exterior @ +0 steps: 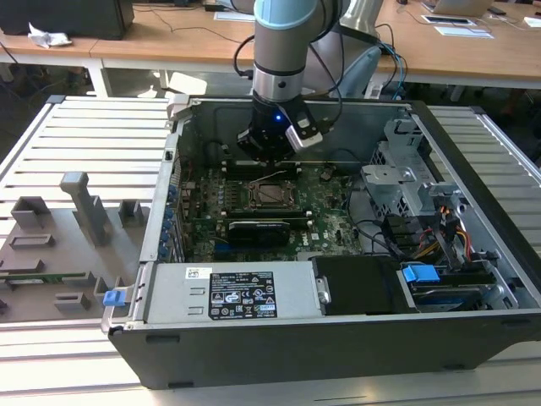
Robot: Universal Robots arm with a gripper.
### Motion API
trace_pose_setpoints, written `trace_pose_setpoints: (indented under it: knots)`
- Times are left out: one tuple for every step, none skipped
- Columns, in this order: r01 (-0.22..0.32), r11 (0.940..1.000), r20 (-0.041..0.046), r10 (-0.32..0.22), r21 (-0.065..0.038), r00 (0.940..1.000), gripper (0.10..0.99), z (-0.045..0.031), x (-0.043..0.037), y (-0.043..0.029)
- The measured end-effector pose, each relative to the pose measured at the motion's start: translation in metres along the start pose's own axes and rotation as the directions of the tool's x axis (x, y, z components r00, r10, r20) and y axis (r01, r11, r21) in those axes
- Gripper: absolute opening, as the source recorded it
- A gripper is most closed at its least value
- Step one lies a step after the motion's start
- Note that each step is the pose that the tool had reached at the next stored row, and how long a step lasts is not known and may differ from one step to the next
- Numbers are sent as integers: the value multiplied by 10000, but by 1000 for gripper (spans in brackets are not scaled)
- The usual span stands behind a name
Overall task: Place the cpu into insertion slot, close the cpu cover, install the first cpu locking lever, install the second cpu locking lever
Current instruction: 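Install the first cpu locking lever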
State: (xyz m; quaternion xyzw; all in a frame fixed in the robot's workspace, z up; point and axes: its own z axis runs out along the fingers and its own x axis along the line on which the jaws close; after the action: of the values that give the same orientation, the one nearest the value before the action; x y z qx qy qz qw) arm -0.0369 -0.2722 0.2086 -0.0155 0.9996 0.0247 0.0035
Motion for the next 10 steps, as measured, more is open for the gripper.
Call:
trace_pose_setpoints:
  knots:
    - [0,10000,-1,0,0,10000,110,0,15,0]
    - [0,10000,0,0,0,10000,110,0,44,1]
    - [0,10000,-1,0,-1,10000,110,0,81,3]
    - [0,10000,0,0,-1,10000,110,0,94,3]
    - [0,10000,-1,0,0,10000,110,0,104,4]
    - [0,10000,-1,0,0,10000,110,-1,105,4]
    - [2,10000,-3,-2,2,10000,110,-5,105,3]
    - [3,10000,-2,-3,1,10000,110,-25,105,5]
    - [2,10000,-1,-2,1,10000,110,-42,105,7]
    - [1,10000,-1,-1,3,10000,110,-62,105,10]
